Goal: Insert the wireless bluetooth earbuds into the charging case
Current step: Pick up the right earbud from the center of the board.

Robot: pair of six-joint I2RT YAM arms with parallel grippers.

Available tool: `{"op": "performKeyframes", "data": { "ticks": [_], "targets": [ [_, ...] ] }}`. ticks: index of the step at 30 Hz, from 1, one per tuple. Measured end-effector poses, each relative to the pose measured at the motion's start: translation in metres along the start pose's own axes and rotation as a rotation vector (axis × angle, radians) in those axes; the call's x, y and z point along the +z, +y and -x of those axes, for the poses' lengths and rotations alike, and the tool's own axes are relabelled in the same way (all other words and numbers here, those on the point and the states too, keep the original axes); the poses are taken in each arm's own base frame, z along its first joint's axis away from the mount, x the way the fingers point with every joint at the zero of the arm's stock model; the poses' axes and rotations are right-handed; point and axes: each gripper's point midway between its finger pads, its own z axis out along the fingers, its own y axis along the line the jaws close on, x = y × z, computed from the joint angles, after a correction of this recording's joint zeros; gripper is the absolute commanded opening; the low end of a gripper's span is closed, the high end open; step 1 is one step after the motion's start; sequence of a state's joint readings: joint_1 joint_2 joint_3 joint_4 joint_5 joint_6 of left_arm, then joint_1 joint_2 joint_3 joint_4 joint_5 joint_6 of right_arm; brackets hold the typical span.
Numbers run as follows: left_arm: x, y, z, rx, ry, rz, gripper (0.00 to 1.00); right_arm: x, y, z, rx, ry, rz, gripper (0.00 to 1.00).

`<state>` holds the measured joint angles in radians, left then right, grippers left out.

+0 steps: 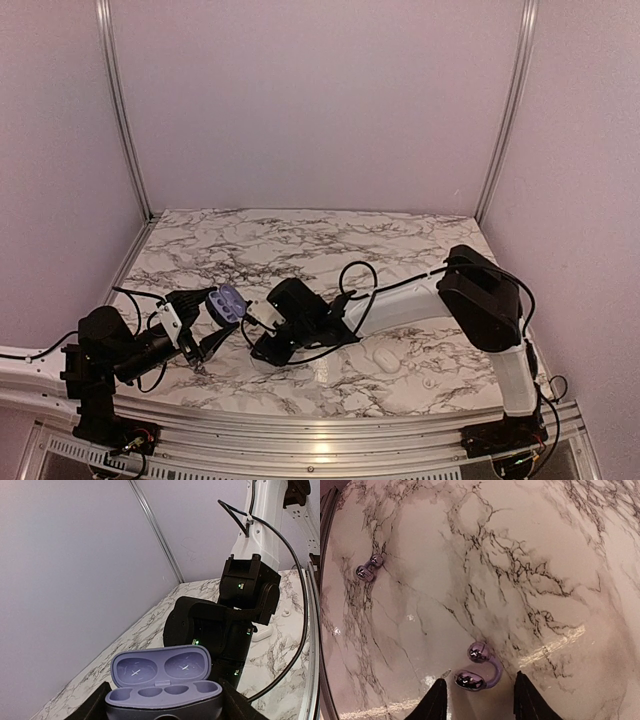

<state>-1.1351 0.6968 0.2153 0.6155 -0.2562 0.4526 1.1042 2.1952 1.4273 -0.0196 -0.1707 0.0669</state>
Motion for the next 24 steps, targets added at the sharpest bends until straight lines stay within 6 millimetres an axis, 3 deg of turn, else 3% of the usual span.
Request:
{"op": "performKeyframes", "data": {
  "ticks": [11,19,24],
  "targets": [
    [0.0,0.0,0.0,0.0,0.0,0.0,0.34,0.008,-0.001,0.008,-0.024,-0.042,-0.005,0.08],
    [0.0,0.001,0.0,0.0,0.001,0.003,0.34,0.007,0.003,0.008,-0.023,-0.06,-0.001,0.04],
    [0.0,0.001,0.0,-0.001,0.001,0.002,0.34,-0.012,0.0,0.002,-0.001,-0.047,-0.041,0.04]
  ]
}}
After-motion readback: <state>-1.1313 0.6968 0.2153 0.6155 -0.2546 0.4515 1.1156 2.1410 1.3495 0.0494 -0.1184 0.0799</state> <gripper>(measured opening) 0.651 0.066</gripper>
